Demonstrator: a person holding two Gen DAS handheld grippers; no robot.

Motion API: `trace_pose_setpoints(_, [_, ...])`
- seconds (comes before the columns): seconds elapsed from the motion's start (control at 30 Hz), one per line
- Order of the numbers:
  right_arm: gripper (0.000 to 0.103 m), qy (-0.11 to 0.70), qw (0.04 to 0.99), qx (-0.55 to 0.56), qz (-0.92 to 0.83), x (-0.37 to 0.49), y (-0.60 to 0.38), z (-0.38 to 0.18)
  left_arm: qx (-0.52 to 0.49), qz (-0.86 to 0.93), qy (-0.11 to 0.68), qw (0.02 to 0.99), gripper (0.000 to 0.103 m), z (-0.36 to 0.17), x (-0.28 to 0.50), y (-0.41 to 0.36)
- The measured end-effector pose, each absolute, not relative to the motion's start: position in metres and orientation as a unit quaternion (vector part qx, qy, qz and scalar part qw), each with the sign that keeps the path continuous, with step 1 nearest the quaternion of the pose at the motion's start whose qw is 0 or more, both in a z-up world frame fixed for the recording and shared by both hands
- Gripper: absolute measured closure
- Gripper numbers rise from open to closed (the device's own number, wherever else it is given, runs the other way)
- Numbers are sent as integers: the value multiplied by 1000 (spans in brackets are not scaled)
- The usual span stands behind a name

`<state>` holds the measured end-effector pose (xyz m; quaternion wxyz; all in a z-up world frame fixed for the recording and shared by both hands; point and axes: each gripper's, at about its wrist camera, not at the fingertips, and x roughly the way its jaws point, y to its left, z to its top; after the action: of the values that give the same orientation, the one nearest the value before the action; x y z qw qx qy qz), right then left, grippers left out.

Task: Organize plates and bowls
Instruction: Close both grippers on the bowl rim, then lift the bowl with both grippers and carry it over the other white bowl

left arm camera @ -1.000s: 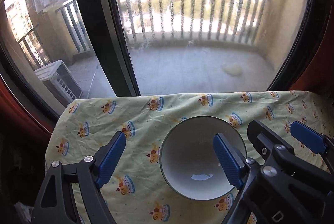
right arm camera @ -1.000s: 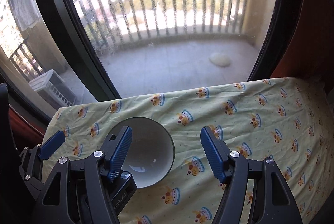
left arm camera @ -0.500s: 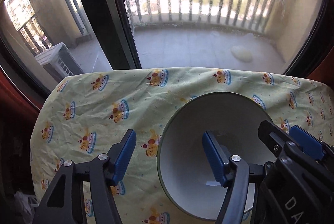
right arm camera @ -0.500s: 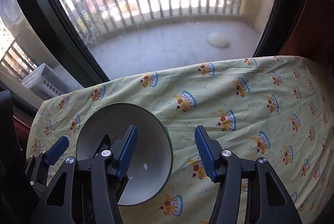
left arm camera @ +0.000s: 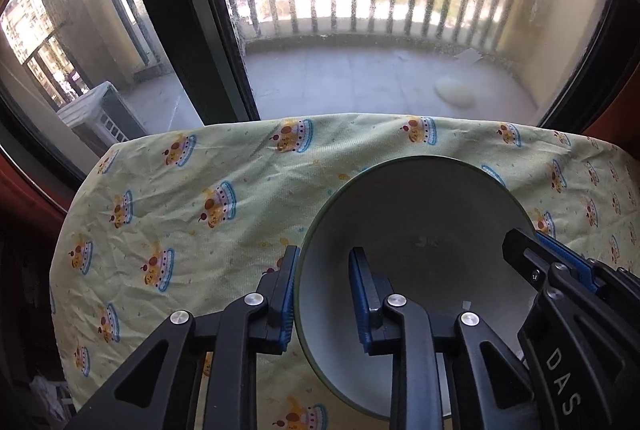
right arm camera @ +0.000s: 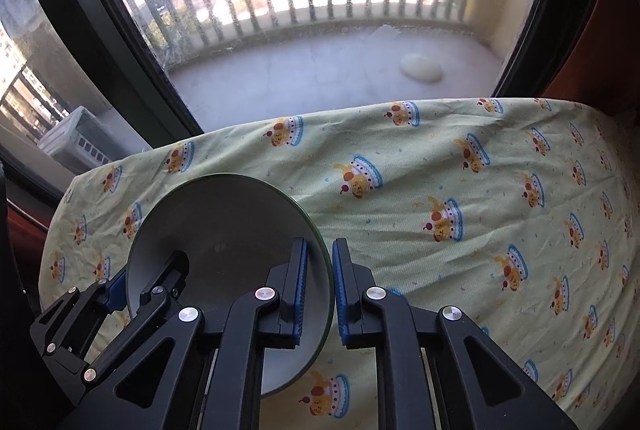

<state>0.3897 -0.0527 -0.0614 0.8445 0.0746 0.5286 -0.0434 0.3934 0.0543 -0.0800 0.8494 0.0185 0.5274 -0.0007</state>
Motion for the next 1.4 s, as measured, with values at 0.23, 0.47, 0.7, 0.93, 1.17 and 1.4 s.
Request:
trace_pose_setpoints(0.23, [87,531,844,70,-39,381,-47,-54,17,2,528,849,80,-71,380,60])
trace_pose_setpoints(0.47, [87,525,848,66,-35,366,-37,-39,13,5,520,854,80,-56,364,69])
trace_pose_setpoints(0.7, [87,513,856,59,-34,346,-26,-16,5,5,511,859,80,-36,343,78])
trace_pose_setpoints(0.93, [87,501,863,53,-35,317,-16,5,4,1,499,867,80,-19,317,85])
trace_pose_setpoints(1.17, [87,489,870,52,-38,286,-7,22,7,-6,488,873,80,-1,289,94])
trace_pose_setpoints(1.4, [87,473,878,56,-49,254,0,41,12,-23,473,881,80,15,263,99])
